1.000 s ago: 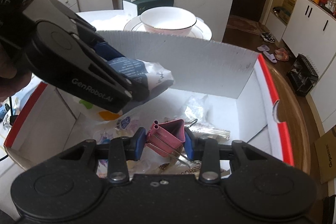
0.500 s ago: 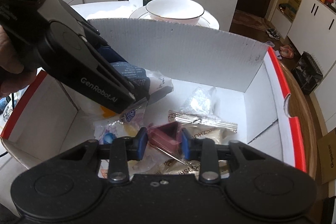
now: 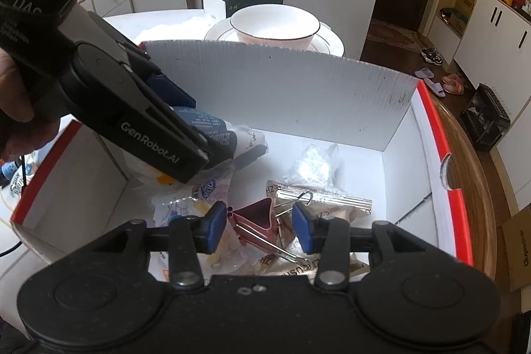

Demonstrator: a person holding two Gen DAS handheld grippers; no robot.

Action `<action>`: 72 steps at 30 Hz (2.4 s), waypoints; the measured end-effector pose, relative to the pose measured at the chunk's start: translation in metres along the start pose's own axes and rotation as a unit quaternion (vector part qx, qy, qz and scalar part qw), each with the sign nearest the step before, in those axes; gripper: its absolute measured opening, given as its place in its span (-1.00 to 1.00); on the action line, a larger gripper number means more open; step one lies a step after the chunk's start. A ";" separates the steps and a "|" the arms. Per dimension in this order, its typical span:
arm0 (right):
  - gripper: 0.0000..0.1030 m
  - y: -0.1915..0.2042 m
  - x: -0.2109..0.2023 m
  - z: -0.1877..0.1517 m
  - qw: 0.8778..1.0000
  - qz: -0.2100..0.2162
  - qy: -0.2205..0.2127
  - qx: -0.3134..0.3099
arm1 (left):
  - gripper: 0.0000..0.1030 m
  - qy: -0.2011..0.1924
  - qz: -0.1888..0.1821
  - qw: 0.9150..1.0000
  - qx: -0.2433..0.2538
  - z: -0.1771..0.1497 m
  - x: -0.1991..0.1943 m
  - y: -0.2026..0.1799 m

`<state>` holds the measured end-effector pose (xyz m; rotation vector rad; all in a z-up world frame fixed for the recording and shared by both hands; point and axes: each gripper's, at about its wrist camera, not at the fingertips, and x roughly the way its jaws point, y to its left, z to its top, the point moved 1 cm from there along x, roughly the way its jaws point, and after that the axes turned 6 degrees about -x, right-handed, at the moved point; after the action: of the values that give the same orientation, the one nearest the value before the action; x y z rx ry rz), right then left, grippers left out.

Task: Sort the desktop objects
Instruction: 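Open the left tool releasing the tissue pack while the right tool releases the binder clip, then withdraw both tools from the box back toward the table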

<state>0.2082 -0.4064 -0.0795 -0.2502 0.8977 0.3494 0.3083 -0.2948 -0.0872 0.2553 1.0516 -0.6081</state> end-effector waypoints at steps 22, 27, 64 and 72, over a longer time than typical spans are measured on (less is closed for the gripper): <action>0.16 0.004 -0.049 -0.007 0.999 0.003 -0.049 0.018 | 0.36 -0.068 -0.007 0.998 -0.003 -0.018 -0.065 -0.016; 0.22 0.010 -0.062 -0.008 0.998 0.004 -0.062 0.018 | 0.36 -0.083 -0.009 0.996 0.003 -0.028 -0.084 -0.023; 0.44 0.131 -0.095 -0.003 0.994 -0.018 -0.090 0.064 | 1.00 -0.139 -0.034 0.989 -0.030 -0.157 -0.178 0.049; 0.44 0.165 -0.087 0.003 0.994 -0.016 -0.085 0.070 | 1.00 -0.145 -0.030 0.988 -0.050 -0.193 -0.190 0.080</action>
<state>0.0950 -0.2710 -0.0189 -0.1030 0.7454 0.2731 0.1463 -0.0724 -0.0226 0.0452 0.8074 -0.6247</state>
